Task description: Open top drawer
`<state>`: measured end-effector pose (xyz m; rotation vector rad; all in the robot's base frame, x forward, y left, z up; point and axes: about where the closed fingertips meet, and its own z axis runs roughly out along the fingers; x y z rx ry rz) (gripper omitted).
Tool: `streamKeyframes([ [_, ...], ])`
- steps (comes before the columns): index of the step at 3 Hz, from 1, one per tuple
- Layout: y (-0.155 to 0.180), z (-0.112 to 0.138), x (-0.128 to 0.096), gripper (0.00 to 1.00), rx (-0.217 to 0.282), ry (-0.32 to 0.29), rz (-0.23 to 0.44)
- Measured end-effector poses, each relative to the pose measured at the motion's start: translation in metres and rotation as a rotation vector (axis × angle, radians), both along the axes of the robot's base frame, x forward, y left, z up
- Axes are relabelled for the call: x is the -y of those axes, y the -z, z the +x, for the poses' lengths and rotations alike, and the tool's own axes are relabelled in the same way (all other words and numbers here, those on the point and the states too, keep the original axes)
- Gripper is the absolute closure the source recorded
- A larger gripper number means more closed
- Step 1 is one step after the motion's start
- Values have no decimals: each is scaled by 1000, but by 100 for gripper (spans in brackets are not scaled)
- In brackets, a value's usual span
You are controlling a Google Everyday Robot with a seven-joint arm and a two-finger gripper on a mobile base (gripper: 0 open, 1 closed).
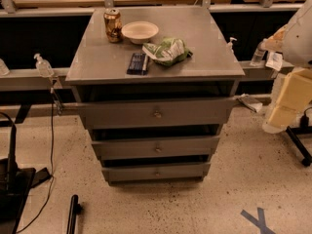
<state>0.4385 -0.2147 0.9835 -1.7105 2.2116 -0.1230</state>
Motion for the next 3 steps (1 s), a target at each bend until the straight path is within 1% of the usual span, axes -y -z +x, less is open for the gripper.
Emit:
streamKeyframes([
  [1,0,0,0,0,0,0,0],
  [2,13,11,-7,0,-17,-21,6],
  [3,50,23,-19,0,-16,-67,29],
])
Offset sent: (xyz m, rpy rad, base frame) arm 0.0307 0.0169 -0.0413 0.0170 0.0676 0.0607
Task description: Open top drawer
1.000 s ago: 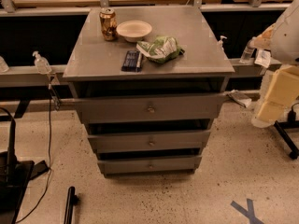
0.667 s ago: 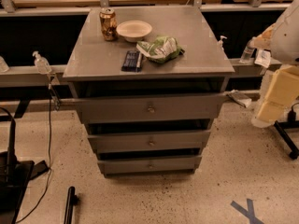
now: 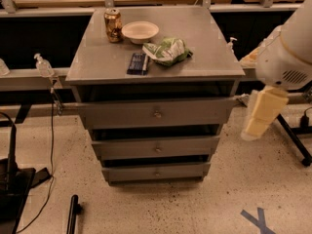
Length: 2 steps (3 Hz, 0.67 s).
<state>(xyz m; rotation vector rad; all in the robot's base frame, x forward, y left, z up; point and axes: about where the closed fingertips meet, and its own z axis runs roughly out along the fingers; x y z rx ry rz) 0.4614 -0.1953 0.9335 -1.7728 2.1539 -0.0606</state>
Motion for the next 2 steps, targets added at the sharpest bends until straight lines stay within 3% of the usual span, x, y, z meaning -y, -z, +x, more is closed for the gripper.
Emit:
streamKeyframes([
  [1,55,22,-26,0,18,-31,67],
  [2,57,40,-34,0,84,-26,88],
])
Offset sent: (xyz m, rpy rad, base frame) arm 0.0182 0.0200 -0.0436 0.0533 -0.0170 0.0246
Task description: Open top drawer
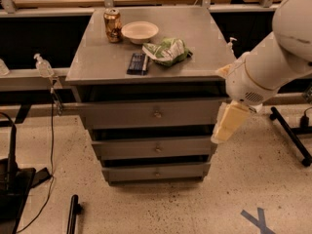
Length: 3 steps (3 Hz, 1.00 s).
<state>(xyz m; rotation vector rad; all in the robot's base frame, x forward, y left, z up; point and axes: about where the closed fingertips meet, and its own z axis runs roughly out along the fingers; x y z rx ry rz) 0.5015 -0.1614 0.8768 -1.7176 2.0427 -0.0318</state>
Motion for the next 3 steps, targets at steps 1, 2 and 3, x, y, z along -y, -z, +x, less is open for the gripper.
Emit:
streamKeyframes([
  [1,-1,0,0,0,2,1,0],
  [2,8,8,0,0,61,-32,-11],
  [3,43,17,-2,0,150,-101,-97],
])
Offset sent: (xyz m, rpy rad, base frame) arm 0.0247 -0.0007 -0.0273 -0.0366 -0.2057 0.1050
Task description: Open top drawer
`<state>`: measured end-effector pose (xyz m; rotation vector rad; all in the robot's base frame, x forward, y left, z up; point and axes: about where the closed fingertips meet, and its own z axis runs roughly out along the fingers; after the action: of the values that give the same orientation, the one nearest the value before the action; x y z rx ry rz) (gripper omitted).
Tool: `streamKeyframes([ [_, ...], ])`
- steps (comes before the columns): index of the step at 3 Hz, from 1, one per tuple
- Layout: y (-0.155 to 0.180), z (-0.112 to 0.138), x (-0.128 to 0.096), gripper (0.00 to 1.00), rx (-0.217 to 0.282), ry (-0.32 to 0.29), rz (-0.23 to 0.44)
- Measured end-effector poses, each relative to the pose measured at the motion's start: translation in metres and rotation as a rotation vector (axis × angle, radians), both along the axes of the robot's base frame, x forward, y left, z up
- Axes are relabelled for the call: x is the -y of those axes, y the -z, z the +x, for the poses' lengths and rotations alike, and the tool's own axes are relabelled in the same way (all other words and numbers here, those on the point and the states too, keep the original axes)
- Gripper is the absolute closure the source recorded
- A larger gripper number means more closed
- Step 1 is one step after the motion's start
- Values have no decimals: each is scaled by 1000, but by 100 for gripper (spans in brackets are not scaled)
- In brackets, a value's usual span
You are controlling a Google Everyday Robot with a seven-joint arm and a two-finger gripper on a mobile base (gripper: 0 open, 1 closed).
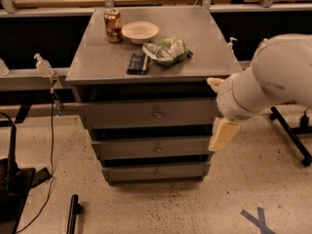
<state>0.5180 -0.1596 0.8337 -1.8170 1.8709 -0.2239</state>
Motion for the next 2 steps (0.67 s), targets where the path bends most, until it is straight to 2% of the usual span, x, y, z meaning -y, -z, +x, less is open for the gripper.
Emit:
streamKeyframes([
  [1,37,24,7,0,96,-15,-63],
  [2,28,39,6,0,172,-21,-66],
])
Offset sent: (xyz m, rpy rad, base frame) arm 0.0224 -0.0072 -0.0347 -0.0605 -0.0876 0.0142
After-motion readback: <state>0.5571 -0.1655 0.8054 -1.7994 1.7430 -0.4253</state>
